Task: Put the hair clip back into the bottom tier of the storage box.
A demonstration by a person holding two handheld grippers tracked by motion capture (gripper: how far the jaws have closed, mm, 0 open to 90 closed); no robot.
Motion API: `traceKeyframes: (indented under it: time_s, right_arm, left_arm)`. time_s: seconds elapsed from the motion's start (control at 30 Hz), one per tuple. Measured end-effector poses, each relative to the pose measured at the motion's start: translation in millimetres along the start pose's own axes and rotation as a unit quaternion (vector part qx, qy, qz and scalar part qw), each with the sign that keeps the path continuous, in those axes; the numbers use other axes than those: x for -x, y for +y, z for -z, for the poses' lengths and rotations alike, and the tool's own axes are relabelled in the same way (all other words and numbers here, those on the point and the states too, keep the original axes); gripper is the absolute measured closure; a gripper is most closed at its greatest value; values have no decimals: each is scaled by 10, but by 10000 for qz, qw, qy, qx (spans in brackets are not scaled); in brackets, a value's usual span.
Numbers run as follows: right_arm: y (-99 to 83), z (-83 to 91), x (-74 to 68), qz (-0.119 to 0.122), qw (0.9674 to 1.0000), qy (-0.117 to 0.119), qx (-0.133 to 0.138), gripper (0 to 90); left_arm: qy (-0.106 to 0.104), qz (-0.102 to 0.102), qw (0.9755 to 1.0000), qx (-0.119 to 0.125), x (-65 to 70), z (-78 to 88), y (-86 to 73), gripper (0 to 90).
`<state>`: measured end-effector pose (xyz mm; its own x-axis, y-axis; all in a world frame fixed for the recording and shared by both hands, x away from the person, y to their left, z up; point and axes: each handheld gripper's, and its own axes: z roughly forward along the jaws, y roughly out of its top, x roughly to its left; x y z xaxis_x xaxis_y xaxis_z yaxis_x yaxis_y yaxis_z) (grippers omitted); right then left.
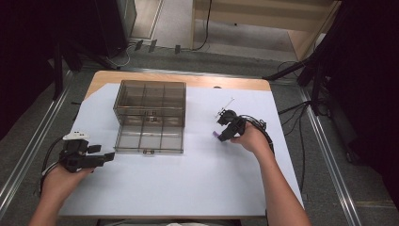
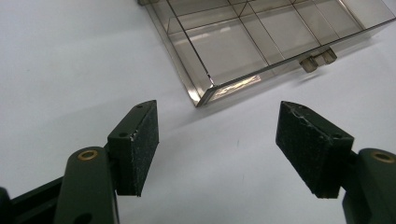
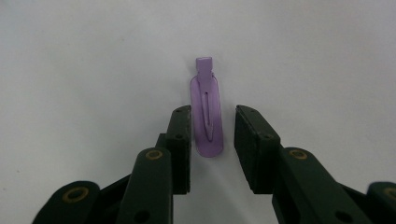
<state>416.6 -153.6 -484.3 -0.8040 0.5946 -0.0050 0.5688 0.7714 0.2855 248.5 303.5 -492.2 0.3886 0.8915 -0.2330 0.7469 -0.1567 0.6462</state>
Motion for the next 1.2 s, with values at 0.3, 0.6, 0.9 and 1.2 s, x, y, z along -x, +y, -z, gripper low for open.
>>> traceKeyframes:
  time_s: [0.3,0.6,0.9,1.2]
  right_arm:
    - [69,-20,7,92,9999,15,-90,706]
    - [112,-44,-14,100,9996,30,-256,714]
    - [155,-59,-36,-45,9991,-55,-421,729]
    - [165,-55,-20,-163,9988,-8,-453,776]
  left_arm:
    - [26,41,10000,-1,-5,20,-24,311]
    - [32,32,10000,-6,-1,19,-23,310]
    - [21,2,10000,-14,10,7,-11,310]
    - [11,14,10000,3,-2,10,-9,310]
